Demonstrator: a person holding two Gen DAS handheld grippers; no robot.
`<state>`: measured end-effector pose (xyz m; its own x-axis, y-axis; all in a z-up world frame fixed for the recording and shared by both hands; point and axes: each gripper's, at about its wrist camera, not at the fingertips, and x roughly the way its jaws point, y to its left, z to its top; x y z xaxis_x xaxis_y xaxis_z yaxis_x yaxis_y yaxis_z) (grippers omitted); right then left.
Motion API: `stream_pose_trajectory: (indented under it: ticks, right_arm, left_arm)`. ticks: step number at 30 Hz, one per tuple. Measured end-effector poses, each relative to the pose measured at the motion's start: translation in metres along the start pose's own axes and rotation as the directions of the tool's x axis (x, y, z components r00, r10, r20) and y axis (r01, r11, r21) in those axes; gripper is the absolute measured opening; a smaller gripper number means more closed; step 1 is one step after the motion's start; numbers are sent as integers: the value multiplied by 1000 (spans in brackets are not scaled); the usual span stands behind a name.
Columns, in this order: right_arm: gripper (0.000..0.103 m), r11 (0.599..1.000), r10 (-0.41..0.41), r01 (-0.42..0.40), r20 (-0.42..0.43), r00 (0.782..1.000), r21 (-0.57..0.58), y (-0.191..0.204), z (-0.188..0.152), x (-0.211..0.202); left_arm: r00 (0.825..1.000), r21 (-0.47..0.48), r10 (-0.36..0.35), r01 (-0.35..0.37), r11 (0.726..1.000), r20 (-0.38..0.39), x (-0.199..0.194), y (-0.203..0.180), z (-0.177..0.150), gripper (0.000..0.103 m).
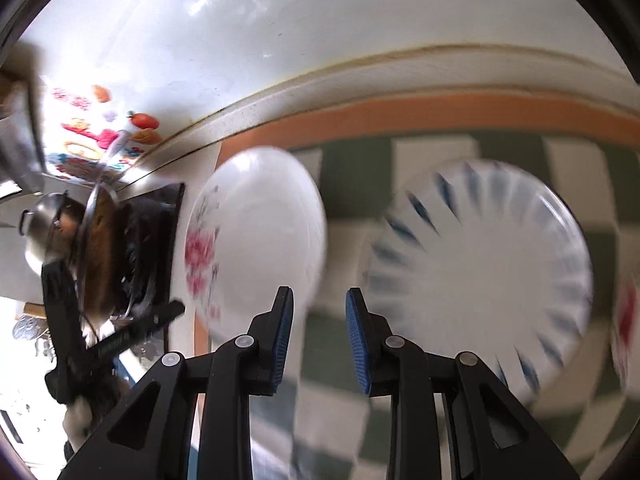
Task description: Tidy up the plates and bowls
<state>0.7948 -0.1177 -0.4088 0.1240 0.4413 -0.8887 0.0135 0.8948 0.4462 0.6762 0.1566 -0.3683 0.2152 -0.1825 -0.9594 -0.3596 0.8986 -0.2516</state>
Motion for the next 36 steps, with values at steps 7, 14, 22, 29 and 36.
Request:
stream_pose_trajectory:
  ticks: [7, 14, 22, 29, 36]
  right_arm:
    - [30, 995, -89, 84, -84, 993, -62, 16, 65, 70]
    - [16, 993, -96, 85, -138, 986, -81, 13, 76, 98]
    - [16, 991, -111, 99, -140, 984, -92, 9, 70, 93]
    - [15, 995, -86, 79, -118, 989, -69, 12, 56, 75]
    - [15, 999, -40, 38, -58, 997, -37, 5, 32, 18]
  left_arm:
    - [999, 31, 14, -13, 999, -48, 40, -1, 37, 43]
    - [999, 127, 4, 0, 992, -32, 48, -22, 49, 27]
    - [1000, 132, -8, 10, 991, -15, 34, -26, 48, 27]
    - [1000, 175, -15, 11, 985, 18, 5, -38, 46, 27]
    - [998, 240, -33, 19, 971, 52, -39, -51, 15, 27]
